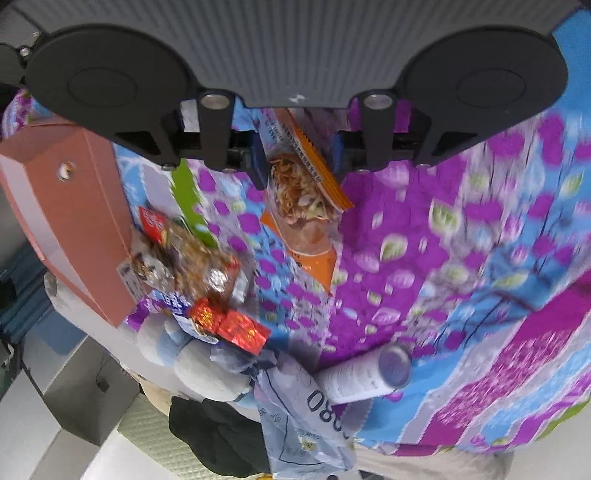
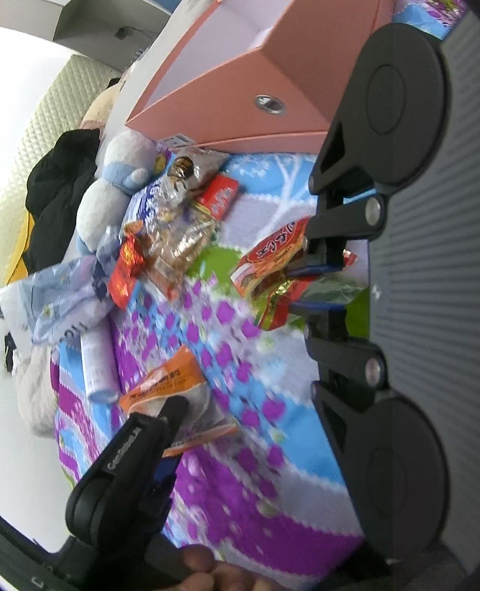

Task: Organize snacks
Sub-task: 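Grasp the red-and-white snack pack with right tool while left tool lifts orange bag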

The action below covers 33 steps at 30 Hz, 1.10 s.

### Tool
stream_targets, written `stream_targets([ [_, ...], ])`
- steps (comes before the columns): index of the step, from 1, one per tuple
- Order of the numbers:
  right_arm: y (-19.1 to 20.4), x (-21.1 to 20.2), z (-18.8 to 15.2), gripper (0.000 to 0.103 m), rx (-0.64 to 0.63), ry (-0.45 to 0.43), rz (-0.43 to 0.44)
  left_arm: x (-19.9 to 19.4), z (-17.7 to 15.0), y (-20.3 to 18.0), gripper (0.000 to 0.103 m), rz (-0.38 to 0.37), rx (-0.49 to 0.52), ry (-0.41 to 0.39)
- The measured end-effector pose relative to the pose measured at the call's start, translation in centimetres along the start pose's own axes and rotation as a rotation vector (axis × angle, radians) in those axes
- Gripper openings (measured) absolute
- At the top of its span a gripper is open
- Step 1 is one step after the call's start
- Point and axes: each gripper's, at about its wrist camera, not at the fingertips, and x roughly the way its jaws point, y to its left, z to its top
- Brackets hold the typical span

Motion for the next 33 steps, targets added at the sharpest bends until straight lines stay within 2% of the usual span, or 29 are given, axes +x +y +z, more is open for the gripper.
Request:
stream_targets([
  [3,0.6,-1.0,-0.8,0.018,-0.009,0.009,0.019,-1.1,-1.6,0.0,0.039,-0.006,-0.026,0.023],
  [5,0.9,-1.3,-1.4,0.020,-0.009,0.014,0.037,-1.4,-2.5,-0.1,0.043,-0.001,-0.003,0.040],
  [7,0.9,-1.4,-1.9,0.026,0.014,0.008,0.058,-1.6,-3.1,-0.1,0.056,0.028,0.003,0.064],
  [8,0.8,-1.5,-1.8,0.031,0.030,0.019,0.065,-1.7,-3.2,0.0,0.066,0.038,-0.004,0.080],
  [11,0.2,-2.2,-1.4,0.037,0.088,0.024,0.097,-2.8,-3.3,0.6,0.084,0.018,-0.042,0.082],
  [12,0.0,-2.5,-1.2,0.047,0.101,0.022,0.106,-3.1,-3.3,0.8,0.089,0.022,-0.051,0.082],
  [13,-0.2,-2.7,-1.0,0.055,0.115,0.017,0.116,-3.4,-3.3,0.9,0.090,0.033,-0.057,0.081],
  [14,-0.3,-2.9,-0.8,0.069,0.126,0.009,0.124,-3.5,-3.2,1.0,0.091,0.050,-0.057,0.086],
  [15,-0.5,-3.1,-0.7,0.073,0.132,0.001,0.133,-3.6,-3.1,1.1,0.091,0.064,-0.054,0.093],
  [18,-0.9,-3.0,0.0,0.074,0.153,-0.009,0.135,-4.0,-2.6,1.2,0.091,0.108,-0.033,0.080],
  [21,-1.6,-2.2,0.1,0.090,0.202,-0.019,0.087,-3.6,-2.0,0.9,0.092,0.119,0.031,0.082],
  [26,-3.4,1.1,-0.6,0.090,0.315,0.084,0.050,-2.4,-1.4,-0.8,0.092,0.128,0.160,0.078],
  [30,-5.0,2.5,-1.5,0.090,0.463,0.124,0.122,-1.2,-1.2,-1.3,0.092,0.137,0.211,0.089],
  [33,-5.0,3.2,-1.9,0.092,0.480,0.131,0.152,-0.1,-1.1,-1.3,0.092,0.142,0.210,0.106],
])
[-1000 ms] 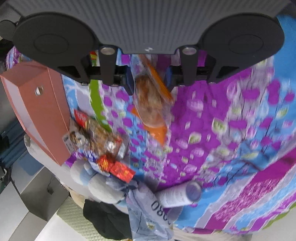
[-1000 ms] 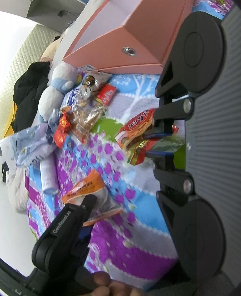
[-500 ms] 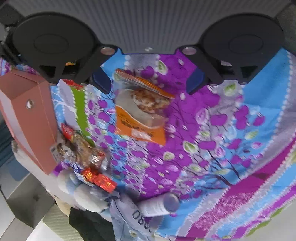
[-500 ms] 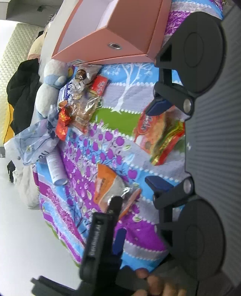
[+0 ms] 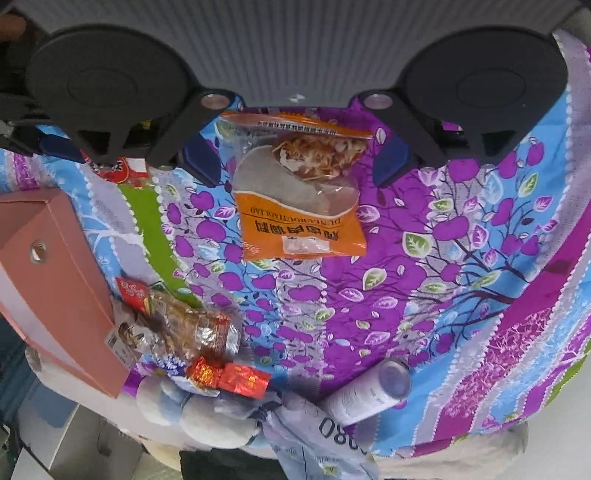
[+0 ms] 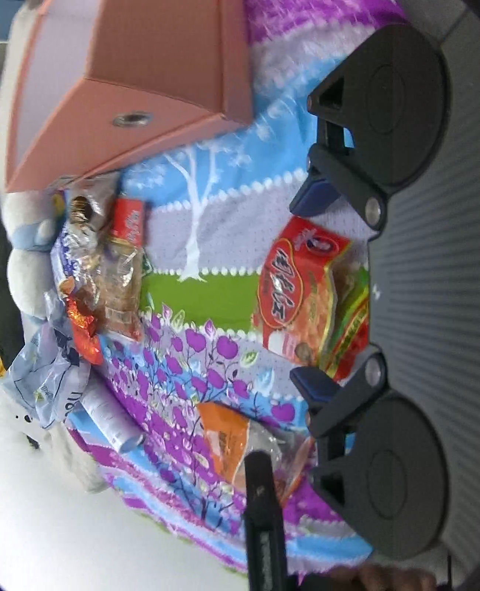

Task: Organize snacks
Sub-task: 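Grasp the red-and-white snack pack with right tool while left tool lifts orange bag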

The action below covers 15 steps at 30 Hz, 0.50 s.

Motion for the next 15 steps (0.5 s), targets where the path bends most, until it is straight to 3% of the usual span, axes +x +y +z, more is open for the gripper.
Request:
stream_targets([
  [3,1.0,0.4,-0.3,0.092,-0.075,-0.016,-0.020,0.9,0.2,-0.3,0.092,-0.028,0.001,0.015],
  [11,2.4,1.3,-1.0,0.092,-0.205,-0.062,-0.045,2.4,0.2,-1.1,0.091,0.013,0.026,0.020],
  [15,2.5,1.1,-0.9,0.077,-0.215,-0.076,-0.036,2.8,-0.3,-1.5,0.088,0.022,0.038,0.027],
])
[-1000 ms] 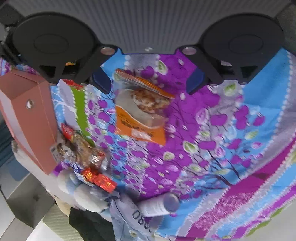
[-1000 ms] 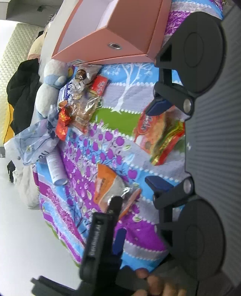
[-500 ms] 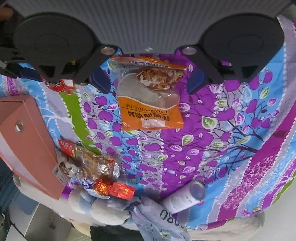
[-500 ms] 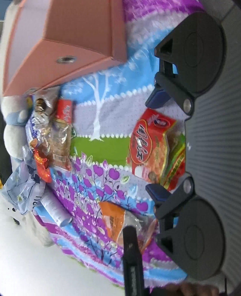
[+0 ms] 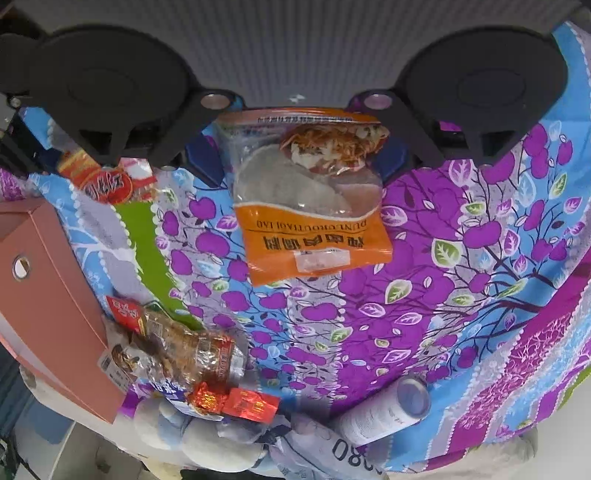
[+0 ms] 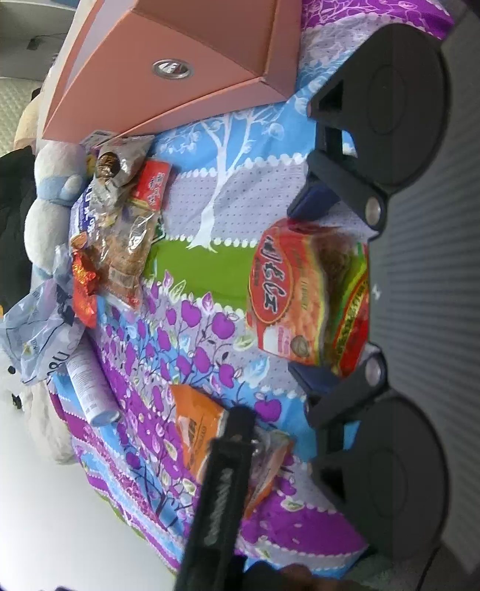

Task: Organize snacks
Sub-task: 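Grasp the red-and-white snack pack with right tool while left tool lifts orange bag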

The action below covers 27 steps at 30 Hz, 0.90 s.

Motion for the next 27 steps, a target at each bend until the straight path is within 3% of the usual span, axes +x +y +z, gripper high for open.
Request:
stream_targets([
  [7,-0.3,-0.8,0.4,0.065,0.019,-0.006,0.030,-0.9,-0.4,0.0,0.082,-0.026,-0.038,-0.002],
  [15,-1.4,-3.0,1.2,0.065,0.039,-0.036,0.016,-4.2,-0.7,0.3,0.082,-0.067,-0.128,-0.032],
  [27,-3.2,-8.1,3.3,0.065,0.056,-0.109,-0.002,-10.5,0.7,-2.8,0.082,-0.124,-0.111,-0.148],
])
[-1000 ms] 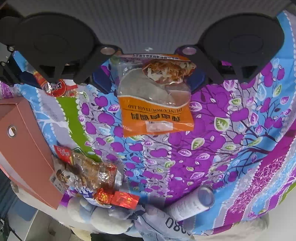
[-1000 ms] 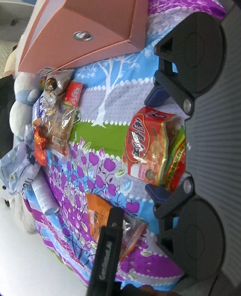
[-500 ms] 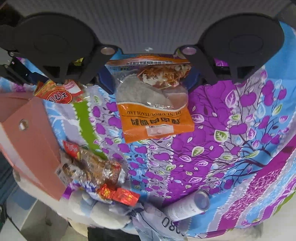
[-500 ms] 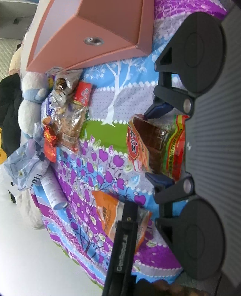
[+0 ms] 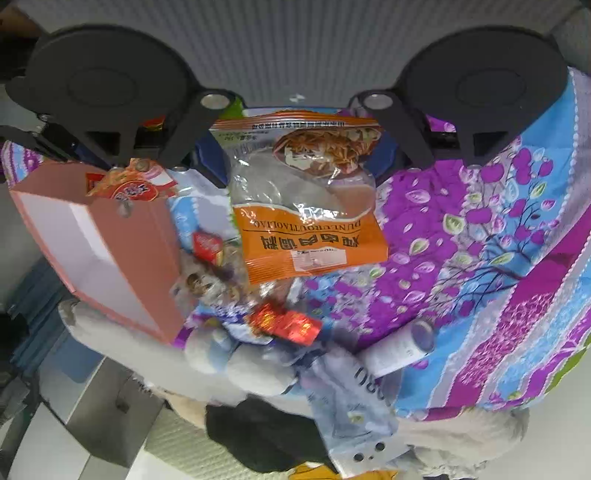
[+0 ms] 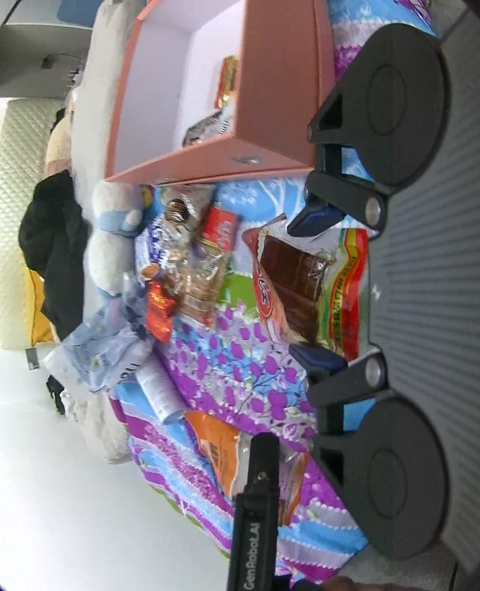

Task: Organize snacks
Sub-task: 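Grasp the red-and-white snack pack with right tool while left tool lifts orange bag, then carry orange bag with left tool while right tool carries red-white pack into pink box, open both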

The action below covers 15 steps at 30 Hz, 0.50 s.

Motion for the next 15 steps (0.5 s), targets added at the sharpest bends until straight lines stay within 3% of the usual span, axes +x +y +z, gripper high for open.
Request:
stream_targets([
  [7,-0.4,-1.3,1.0,0.065,0.013,-0.005,-0.018,-0.8,1.1,-0.7,0.082,-0.033,-0.009,0.002],
  [15,-1.0,-5.1,4.7,0.065,0.027,-0.091,-0.017,-3.5,4.6,-3.8,0.082,-0.078,0.046,-0.050],
])
